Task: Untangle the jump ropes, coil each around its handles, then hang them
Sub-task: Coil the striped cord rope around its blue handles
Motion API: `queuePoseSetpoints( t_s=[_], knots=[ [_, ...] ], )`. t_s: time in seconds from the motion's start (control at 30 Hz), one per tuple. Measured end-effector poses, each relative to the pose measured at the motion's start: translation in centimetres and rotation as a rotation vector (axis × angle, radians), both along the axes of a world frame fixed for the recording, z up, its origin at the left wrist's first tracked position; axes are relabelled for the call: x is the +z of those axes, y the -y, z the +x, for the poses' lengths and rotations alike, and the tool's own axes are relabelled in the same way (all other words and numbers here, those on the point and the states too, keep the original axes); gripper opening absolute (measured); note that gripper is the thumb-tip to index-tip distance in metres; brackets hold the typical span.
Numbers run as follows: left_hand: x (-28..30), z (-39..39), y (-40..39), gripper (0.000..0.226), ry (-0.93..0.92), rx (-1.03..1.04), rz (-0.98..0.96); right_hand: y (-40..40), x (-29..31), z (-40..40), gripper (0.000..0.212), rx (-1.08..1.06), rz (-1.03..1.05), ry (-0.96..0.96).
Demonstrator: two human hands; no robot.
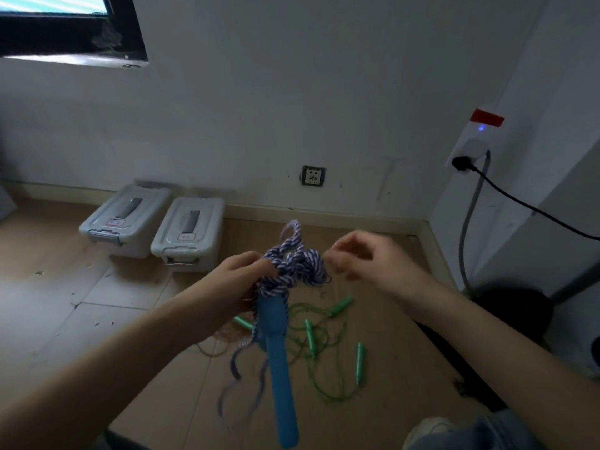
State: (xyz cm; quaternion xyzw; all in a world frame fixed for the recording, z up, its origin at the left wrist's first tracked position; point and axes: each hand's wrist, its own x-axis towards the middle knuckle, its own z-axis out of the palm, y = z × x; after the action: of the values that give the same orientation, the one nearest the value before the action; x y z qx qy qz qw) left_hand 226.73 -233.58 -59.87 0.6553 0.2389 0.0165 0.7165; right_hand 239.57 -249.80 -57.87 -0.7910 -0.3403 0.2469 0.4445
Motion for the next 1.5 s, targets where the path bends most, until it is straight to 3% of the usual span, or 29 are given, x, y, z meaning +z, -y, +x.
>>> queuePoseSetpoints(
  t_s=[0.07, 0.13, 0.17, 0.23, 0.3, 0.37, 0.43, 0.5, 0.57, 0.63, 0.7, 0.77, 0.9, 0.93, 1.0, 1.03, 1.1, 1.13, 1.17, 1.23, 1.3, 1.37, 1.43, 1.5],
  knots=[
    [0.2, 0.0, 0.1, 0.016, 0.027, -0.139, 0.006, -0.4, -0.2, -1.3, 0.043, 0.111, -0.037, 0.065],
    [0.4, -0.1, 0.1, 0.03, 0.007, -0.253, 0.057, -0.5, -0.1, -0.9, 0.019, 0.091, -0.044, 0.211],
    [0.4, -0.1, -0.1, 0.028, -0.009, -0.257, 0.102, -0.3, 0.2, -0.3, 0.009, 0.067, -0.021, 0.194],
    [0.4, -0.1, -0.8, 0.012, -0.032, -0.185, 0.16, 0.4, 0.7, 1.0, 0.007, -0.002, 0.093, -0.034],
    [0.4, -0.1, -1.3, 0.018, -0.052, -0.137, 0.138, 0.8, 0.6, 1.5, 0.012, -0.105, 0.183, -0.252],
    [0.3, 0.0, -1.4, 0.022, -0.06, -0.123, 0.09, 0.7, 0.2, 1.4, 0.015, -0.207, 0.212, -0.29],
    [0.2, 0.0, -1.2, 0.022, -0.067, -0.122, 0.023, 0.4, -0.1, 1.4, 0.013, -0.253, 0.151, -0.092],
    [0.3, 0.1, -0.8, 0.019, -0.054, -0.113, -0.03, 0.3, 0.3, 1.1, 0.007, -0.185, -0.001, 0.382],
    [0.5, 0.1, -0.4, 0.017, -0.048, -0.083, -0.039, 0.1, 0.8, 0.2, 0.034, -0.033, 0.005, 0.713],
    [0.7, 0.0, -0.1, 0.017, -0.047, -0.08, -0.021, -0.4, 1.3, -1.2, 0.038, 0.199, 0.071, 0.728],
    [0.8, 0.2, 0.1, 0.016, -0.033, -0.107, 0.037, -0.7, 1.2, -2.0, 0.03, 0.358, -0.018, 0.669],
    [0.9, 0.4, 0.4, 0.013, -0.027, -0.117, 0.161, -0.6, 1.0, -2.0, 0.024, 0.353, -0.101, 0.67],
    [-0.3, 0.8, 1.1, 0.027, -0.068, -0.198, 0.612, -0.9, -0.4, -2.7, 0.022, 0.219, -0.26, 0.975],
    [-0.8, 0.7, 1.1, 0.03, -0.086, -0.174, 0.677, -0.9, -0.7, -2.7, 0.019, 0.166, -0.257, 0.977],
    [-1.4, 0.4, 0.6, 0.031, -0.135, -0.065, 0.655, -0.6, -0.4, -2.0, 0.017, 0.027, -0.198, 0.811],
    [-1.2, 0.2, 0.3, 0.027, -0.143, -0.001, 0.551, -0.3, 0.1, -1.5, 0.017, -0.023, -0.143, 0.679],
    [-0.2, 0.0, 0.3, 0.016, -0.116, 0.038, 0.148, 0.2, 0.7, -0.8, 0.016, -0.045, -0.05, 0.465],
    [0.2, 0.0, 0.6, 0.021, -0.11, -0.018, -0.04, 0.1, 0.7, -0.9, 0.013, -0.018, 0.005, 0.334],
    [0.3, 0.1, 1.0, 0.029, -0.121, -0.099, -0.109, -0.1, 0.5, -1.3, 0.009, 0.022, 0.082, 0.177],
    [0.1, 0.4, 1.9, 0.034, -0.095, -0.152, -0.03, -0.7, 0.3, -2.1, 0.005, 0.078, 0.305, -0.192],
    [0.0, 0.7, 1.9, 0.027, -0.019, -0.075, 0.037, -0.9, 0.7, -2.0, 0.012, 0.119, 0.522, -0.557],
    [-0.1, 0.8, 1.7, 0.018, 0.011, -0.075, 0.148, -0.8, 1.4, -1.5, 0.019, 0.133, 0.665, -0.799],
    [-0.3, 0.7, 1.7, 0.008, -0.017, -0.12, 0.369, -0.7, 1.5, -1.0, 0.02, 0.075, 0.717, -0.891],
    [-0.6, 0.5, 1.5, 0.009, -0.042, -0.104, 0.401, -0.7, 0.8, -0.5, 0.016, -0.034, 0.565, -0.672]
  ],
)
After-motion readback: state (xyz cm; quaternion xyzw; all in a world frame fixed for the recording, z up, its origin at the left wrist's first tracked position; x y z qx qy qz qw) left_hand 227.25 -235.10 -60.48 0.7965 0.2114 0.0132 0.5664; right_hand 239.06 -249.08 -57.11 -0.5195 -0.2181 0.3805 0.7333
